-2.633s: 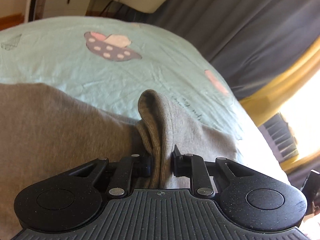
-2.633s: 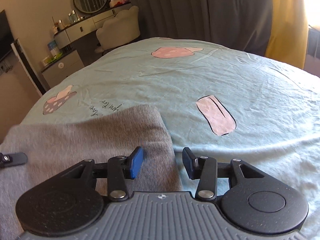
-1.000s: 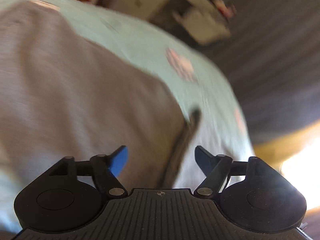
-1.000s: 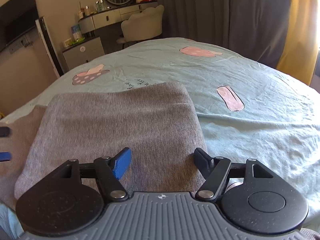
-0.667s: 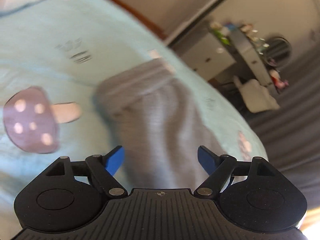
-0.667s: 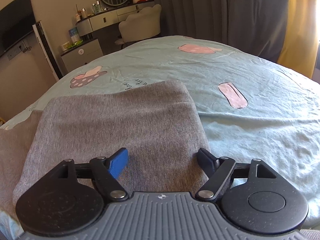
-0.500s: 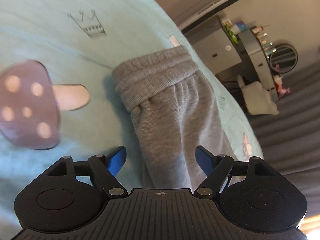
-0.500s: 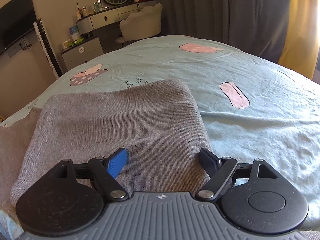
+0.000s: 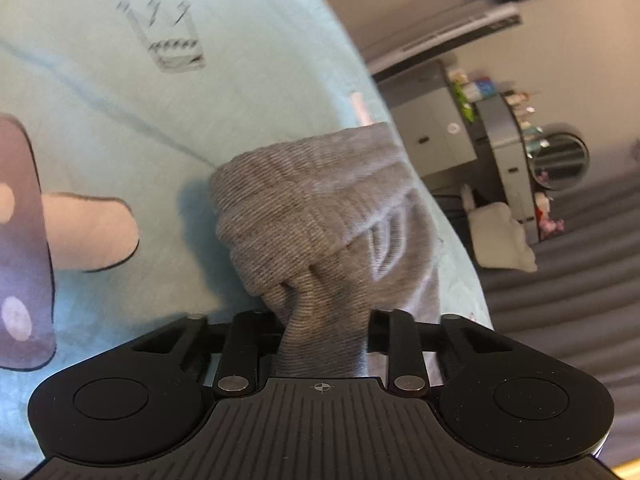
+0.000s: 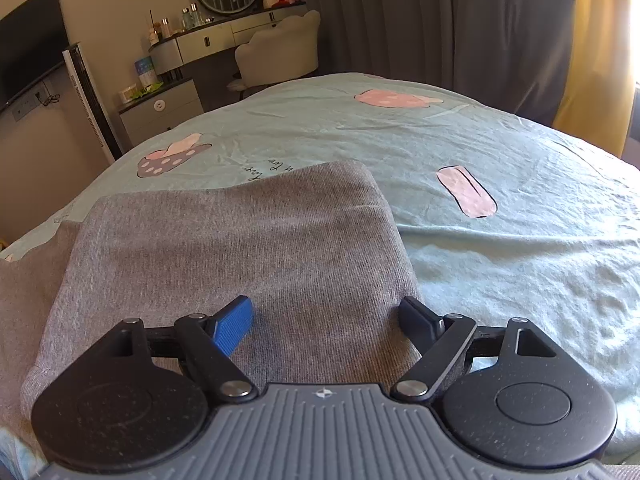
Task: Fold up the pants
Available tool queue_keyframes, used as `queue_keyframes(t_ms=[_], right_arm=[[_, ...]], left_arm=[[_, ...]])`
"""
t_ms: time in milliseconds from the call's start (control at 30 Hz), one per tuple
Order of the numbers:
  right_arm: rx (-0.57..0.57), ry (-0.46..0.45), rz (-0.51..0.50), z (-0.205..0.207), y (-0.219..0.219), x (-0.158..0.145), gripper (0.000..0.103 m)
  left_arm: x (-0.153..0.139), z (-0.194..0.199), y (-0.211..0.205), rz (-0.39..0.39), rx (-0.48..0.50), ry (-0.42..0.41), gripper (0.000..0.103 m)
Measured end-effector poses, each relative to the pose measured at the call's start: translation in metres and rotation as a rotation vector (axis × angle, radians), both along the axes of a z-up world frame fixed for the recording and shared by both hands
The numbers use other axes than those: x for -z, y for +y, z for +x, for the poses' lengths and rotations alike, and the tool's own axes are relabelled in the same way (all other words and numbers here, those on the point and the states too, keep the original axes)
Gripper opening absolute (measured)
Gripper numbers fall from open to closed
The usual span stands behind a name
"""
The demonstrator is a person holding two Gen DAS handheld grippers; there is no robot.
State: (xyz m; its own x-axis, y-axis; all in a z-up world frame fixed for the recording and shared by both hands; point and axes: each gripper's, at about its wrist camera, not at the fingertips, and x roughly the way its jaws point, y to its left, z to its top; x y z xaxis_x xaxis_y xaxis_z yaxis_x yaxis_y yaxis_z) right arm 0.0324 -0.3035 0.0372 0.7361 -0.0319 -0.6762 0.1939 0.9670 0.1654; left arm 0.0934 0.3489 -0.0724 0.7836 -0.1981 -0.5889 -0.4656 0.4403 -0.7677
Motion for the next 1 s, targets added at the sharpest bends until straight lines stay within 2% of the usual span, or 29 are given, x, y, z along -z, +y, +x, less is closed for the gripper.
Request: queue_keyframes(t_ms=[133, 333, 467, 600, 700, 800, 867, 967, 1000], right_arm=[[0.000, -0.038, 0.035, -0.005, -0.004, -0.005, 0.082], [-0.021, -0.073, 0.062, -0.008, -0.002, -0.011, 0.082], [-0.032, -0.106, 0.103, -0.011, -0.002, -0.014, 0.082], [-0.023, -0.127, 0.142, -0.012, -0.006, -0.015, 0.082], [-0.005, -0.160, 0.221, -0.017, -0.015, -0.018, 0.082], [0.000, -0.174, 0.275, -0.021, -0.022, -0.018, 0.082], [0.002, -0.174, 0.315, -0.022, -0.027, -0.017, 0.082], [0.000, -0.171, 0.370, -0.021, -0.032, -0.014, 0.082], [-0.005, -0.168, 0.372, -0.021, -0.032, -0.014, 0.082]], left_arm=[[-0.029, -0.006, -0.011, 0.091, 0.054, -0.078, 0.020], [-0.099, -0.006, -0.056, 0.322, 0.211, -0.206, 0.019], [-0.137, -0.010, -0.101, 0.410, 0.316, -0.315, 0.019], [-0.164, -0.011, -0.165, 0.514, 0.476, -0.404, 0.019], [-0.164, -0.012, -0.217, 0.547, 0.594, -0.434, 0.019], [-0.151, -0.012, -0.267, 0.570, 0.696, -0.415, 0.020], [-0.139, -0.014, -0.303, 0.615, 0.762, -0.388, 0.021], [-0.119, -0.018, -0.347, 0.697, 0.849, -0.345, 0.033], [-0.114, -0.022, -0.360, 0.718, 0.884, -0.343, 0.045]])
